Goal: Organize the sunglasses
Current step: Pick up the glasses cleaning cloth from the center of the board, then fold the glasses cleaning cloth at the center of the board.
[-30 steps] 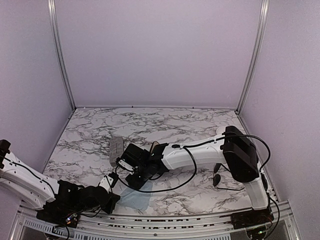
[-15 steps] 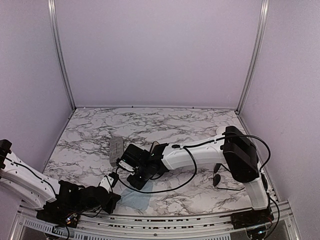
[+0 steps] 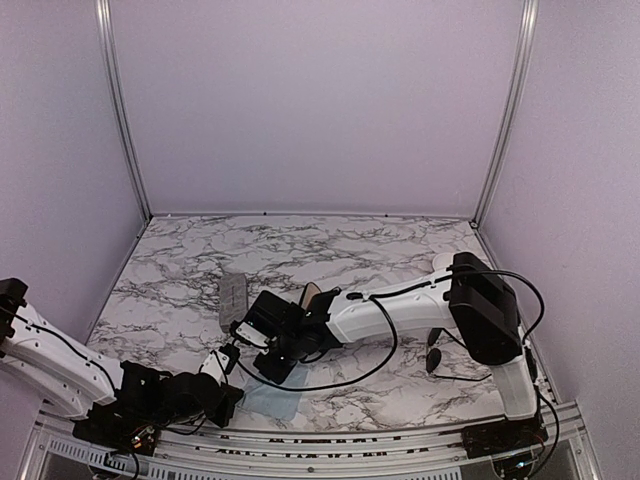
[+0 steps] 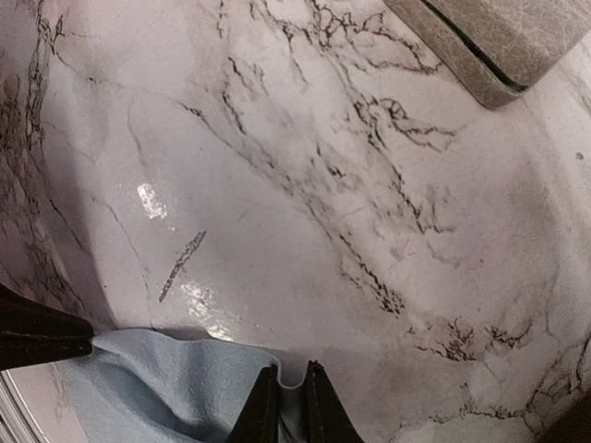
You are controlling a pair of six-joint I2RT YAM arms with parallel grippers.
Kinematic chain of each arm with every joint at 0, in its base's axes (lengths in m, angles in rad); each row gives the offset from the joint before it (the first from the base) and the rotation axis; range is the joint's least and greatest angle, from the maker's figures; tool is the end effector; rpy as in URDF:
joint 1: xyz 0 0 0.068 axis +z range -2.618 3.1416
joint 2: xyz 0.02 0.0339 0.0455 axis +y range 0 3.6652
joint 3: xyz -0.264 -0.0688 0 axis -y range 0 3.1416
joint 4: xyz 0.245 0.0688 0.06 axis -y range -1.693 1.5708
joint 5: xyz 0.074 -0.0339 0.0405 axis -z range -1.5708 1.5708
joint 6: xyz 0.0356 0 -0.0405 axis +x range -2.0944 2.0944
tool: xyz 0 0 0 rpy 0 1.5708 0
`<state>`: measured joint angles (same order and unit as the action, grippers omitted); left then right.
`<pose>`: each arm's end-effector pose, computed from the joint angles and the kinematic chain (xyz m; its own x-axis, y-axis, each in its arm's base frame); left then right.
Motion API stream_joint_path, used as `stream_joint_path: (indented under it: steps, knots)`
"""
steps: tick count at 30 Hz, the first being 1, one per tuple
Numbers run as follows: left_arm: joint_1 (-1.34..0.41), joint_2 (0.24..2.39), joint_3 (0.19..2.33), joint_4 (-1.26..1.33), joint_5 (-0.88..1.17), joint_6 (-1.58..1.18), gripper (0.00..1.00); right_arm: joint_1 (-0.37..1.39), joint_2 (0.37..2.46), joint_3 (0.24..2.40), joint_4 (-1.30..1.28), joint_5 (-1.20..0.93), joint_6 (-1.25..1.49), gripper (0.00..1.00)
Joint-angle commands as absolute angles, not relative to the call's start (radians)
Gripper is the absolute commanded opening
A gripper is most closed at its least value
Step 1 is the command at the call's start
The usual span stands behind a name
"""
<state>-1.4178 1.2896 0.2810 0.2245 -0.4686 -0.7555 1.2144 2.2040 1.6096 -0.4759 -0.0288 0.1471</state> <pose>0.0468 -0.1982 0.1171 -0.6495 0.1981 -0.7341 0.5326 0.8076 -0.2533 0.1614 0.4365 0.1427 -0.4408 -0.7641 -0.4710 -0.8866 0.4527 0.0953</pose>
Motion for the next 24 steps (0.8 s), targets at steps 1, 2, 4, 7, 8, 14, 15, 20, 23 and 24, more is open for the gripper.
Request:
stream_joint_path:
  steps: [1, 2, 4, 7, 8, 14, 15, 20, 23, 24]
  knots:
    - [-1.425, 1.311, 0.287, 0.185, -0.459, -0.752, 0.0, 1.231, 2.223, 1.562, -0.502, -0.017, 0.159, 0.08]
    - [-1.425, 1.312, 0.288, 0.186, -0.458, -0.751, 0.0, 1.231, 2.222, 1.566, -0.498, -0.004, 0.159, 0.05]
    - [-1.425, 1.299, 0.315, 0.151, -0.465, -0.739, 0.0, 1.223, 2.203, 1.624, -0.507, 0.015, 0.152, 0.0]
    - [-1.424, 1.251, 0.376, 0.043, -0.487, -0.726, 0.0, 1.207, 2.156, 1.646, -0.504, 0.007, 0.145, 0.0]
    - [-1.423, 1.228, 0.394, 0.007, -0.501, -0.72, 0.0, 1.202, 2.135, 1.647, -0.5, 0.005, 0.145, 0.0]
    - [-1.414, 1.069, 0.476, -0.144, -0.579, -0.634, 0.0, 1.161, 1.982, 1.59, -0.444, 0.0, 0.165, 0.0]
    - [-1.408, 1.047, 0.486, -0.152, -0.584, -0.613, 0.0, 1.154, 1.953, 1.571, -0.426, -0.002, 0.172, 0.0]
    - [-1.38, 1.003, 0.557, -0.188, -0.598, -0.462, 0.0, 1.131, 1.821, 1.457, -0.315, -0.024, 0.197, 0.0]
    - [-1.356, 1.023, 0.612, -0.231, -0.605, -0.377, 0.0, 1.124, 1.76, 1.392, -0.27, -0.028, 0.206, 0.0]
    - [-1.351, 1.031, 0.625, -0.239, -0.602, -0.347, 0.0, 1.124, 1.744, 1.368, -0.252, -0.03, 0.206, 0.0]
